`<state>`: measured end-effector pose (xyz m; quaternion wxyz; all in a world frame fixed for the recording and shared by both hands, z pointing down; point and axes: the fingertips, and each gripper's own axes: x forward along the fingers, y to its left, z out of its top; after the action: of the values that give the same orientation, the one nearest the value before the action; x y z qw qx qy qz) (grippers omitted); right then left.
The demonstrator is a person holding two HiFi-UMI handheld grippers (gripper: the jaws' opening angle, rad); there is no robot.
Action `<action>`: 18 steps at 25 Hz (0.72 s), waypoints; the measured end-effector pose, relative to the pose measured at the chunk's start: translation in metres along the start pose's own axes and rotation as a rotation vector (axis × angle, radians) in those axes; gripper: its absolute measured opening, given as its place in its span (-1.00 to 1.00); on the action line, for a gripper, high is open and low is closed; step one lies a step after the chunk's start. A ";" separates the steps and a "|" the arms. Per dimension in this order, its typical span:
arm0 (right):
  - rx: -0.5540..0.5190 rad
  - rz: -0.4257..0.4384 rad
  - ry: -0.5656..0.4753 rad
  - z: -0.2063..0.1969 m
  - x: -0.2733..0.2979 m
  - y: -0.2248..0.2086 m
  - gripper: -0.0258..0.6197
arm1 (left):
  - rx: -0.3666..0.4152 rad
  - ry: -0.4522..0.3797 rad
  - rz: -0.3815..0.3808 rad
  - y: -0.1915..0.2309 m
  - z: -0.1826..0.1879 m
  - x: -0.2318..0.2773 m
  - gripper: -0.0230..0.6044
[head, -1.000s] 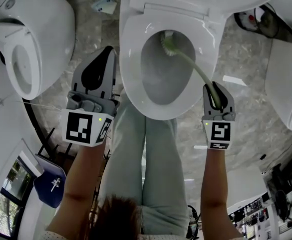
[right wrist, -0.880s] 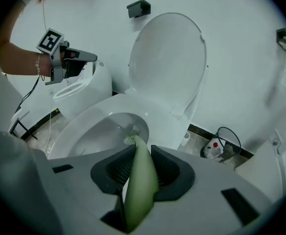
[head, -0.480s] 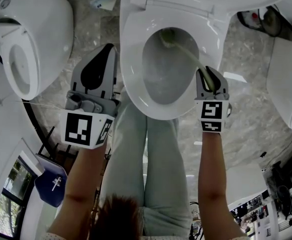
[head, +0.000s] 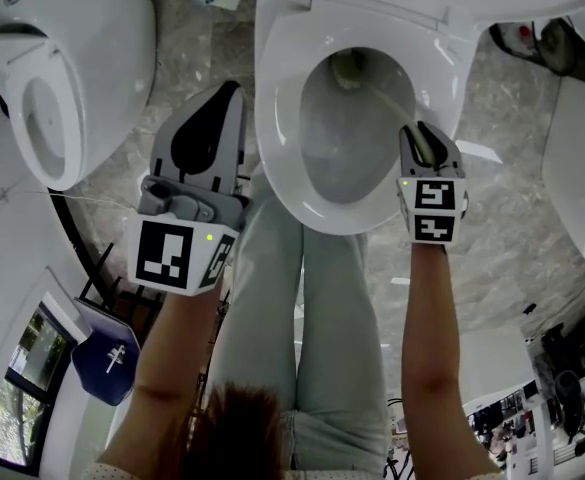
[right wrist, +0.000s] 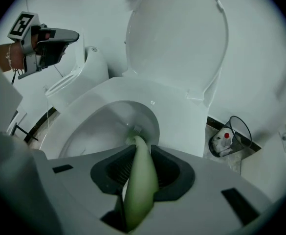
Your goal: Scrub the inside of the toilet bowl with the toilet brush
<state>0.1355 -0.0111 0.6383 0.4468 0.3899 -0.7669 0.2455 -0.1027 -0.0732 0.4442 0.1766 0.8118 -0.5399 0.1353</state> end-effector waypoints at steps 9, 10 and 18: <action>-0.110 0.037 0.058 -0.015 -0.007 0.015 -0.59 | 0.000 0.003 -0.011 -0.001 -0.001 -0.002 -0.91; -0.138 0.042 0.063 -0.016 -0.010 0.015 -0.59 | 0.001 0.003 -0.013 -0.002 -0.001 -0.002 -0.91; -0.501 0.064 0.083 -0.008 -0.022 0.024 -0.60 | -0.002 0.005 -0.029 -0.004 0.001 -0.005 -0.91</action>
<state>0.1266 0.0170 0.6224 0.5527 0.2319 -0.7967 0.0776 -0.1013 -0.0681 0.4410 0.1807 0.8192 -0.5276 0.1341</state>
